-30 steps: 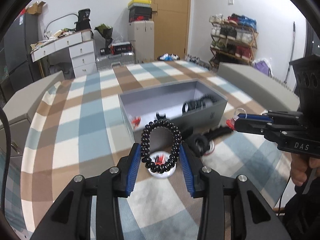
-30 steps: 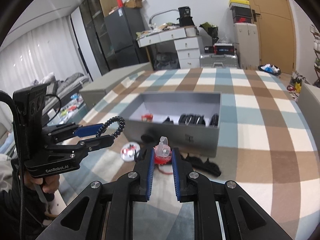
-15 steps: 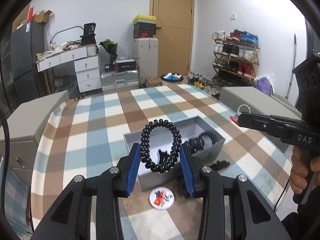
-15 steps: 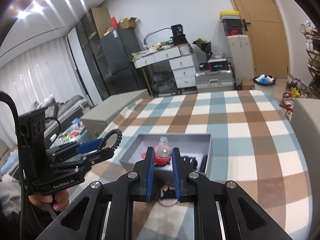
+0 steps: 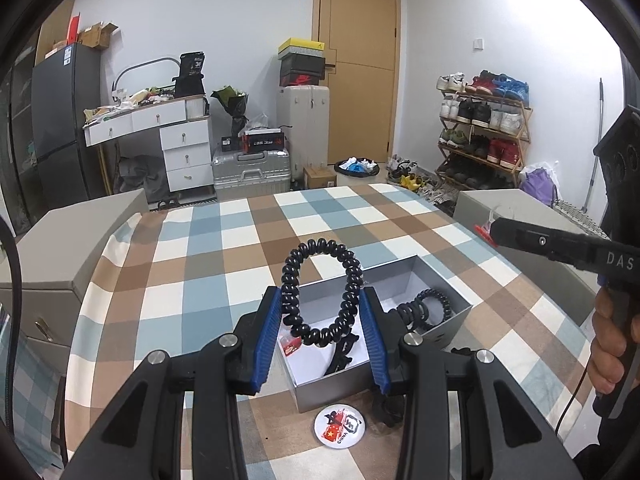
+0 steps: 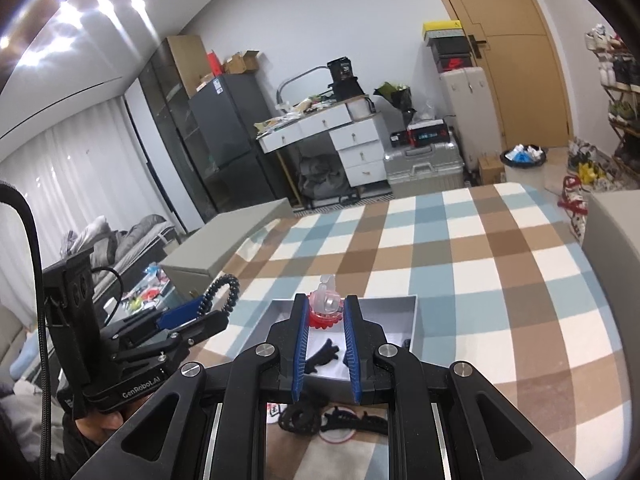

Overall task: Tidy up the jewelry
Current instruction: 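Carry the beaded bracelet and the clear item over the grey box, then open both grippers to drop the bracelet and clear item into the box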

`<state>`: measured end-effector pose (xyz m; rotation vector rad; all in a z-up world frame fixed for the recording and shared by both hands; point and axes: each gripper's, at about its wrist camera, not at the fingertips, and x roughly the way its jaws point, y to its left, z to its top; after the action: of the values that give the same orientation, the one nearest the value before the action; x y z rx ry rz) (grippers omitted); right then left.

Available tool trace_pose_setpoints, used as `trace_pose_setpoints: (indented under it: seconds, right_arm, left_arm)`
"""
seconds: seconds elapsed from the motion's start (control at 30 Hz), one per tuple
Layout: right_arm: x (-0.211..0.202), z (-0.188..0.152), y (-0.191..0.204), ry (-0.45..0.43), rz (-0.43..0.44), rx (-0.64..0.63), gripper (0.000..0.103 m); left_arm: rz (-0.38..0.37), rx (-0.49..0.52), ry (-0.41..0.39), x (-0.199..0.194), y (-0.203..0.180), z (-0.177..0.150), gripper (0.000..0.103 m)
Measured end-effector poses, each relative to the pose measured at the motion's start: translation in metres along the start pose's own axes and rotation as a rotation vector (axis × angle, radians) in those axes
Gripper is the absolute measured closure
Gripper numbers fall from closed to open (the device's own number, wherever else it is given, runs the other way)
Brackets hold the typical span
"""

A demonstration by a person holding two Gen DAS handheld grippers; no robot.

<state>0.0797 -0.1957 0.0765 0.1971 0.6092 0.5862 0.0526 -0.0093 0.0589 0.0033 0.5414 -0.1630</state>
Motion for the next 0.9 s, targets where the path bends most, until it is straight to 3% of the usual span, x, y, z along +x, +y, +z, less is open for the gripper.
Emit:
trace_pose_setpoints:
  seconds: [0.9]
  right_arm:
    - [0.038,-0.022,-0.007,0.12,-0.014,0.017,0.087]
  left_arm:
    - [-0.004,0.025,0.113,0.035,-0.007,-0.024,0.069]
